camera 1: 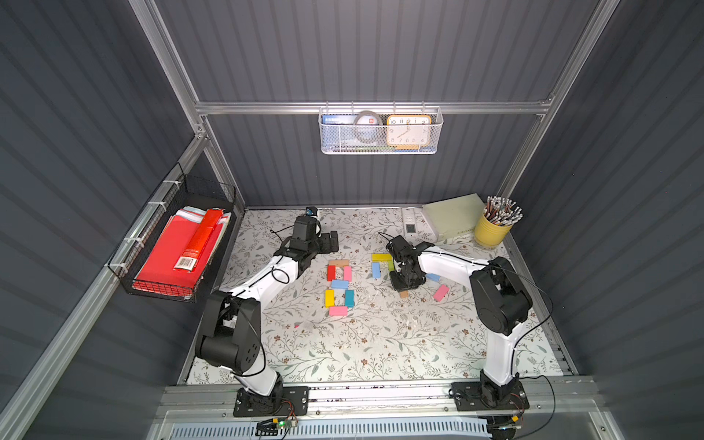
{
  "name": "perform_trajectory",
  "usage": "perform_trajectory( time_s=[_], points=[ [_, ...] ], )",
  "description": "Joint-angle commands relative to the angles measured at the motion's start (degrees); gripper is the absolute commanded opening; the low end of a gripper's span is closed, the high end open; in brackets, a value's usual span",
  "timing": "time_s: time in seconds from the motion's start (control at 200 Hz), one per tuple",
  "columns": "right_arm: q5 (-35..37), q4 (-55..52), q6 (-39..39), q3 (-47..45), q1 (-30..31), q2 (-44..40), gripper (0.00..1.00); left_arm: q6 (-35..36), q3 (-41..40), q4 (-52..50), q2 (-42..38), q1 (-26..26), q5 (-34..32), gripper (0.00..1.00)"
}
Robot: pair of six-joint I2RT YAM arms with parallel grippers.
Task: Assemble the number 8 with building blocks
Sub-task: Pick up the building block from the center of the board, then assemble the building block at the center of the board.
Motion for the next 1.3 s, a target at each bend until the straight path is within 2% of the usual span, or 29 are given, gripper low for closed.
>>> perform_trajectory(
  time_s=[0.0, 0.1, 0.26, 0.42, 0.605, 0.795, 1.295],
  points=[
    [1.7, 0.8, -14.6, 2.5, 2.5, -0.6, 0.09, 0.9, -0.4, 0.2, -2.4, -0.1, 0.4, 0.98],
    [0.9, 2.0, -23.1, 3.4, 3.2, -0.7, 0.05, 0.9, -0.5, 0.2, -2.6, -0.1, -0.1, 0.98],
    [2.5, 2.2, -37.0, 3.8, 3.5, 0.7, 0.06, 0.9, -0.5, 0.1, -2.7, -0.1, -0.8, 0.98],
    [5.0, 3.1, -47.4, 3.1, 3.8, 1.7, 0.05, 0.9, -0.5, 0.1, -2.7, -0.1, -1.3, 0.98],
    [4.9, 9.8, -57.2, -0.2, 4.3, 0.7, 0.07, 0.4, -0.5, -0.1, -2.7, -0.1, -2.1, 0.98],
    [5.2, 12.3, -63.5, -1.5, 5.1, 2.3, 0.12, 0.1, -0.6, -0.1, -2.9, -0.1, -2.9, 0.98],
    [11.5, 14.0, -66.6, -2.0, 6.0, 6.0, 0.18, 0.1, -0.6, -0.1, -2.7, -0.1, -2.8, 0.98]
  ],
)
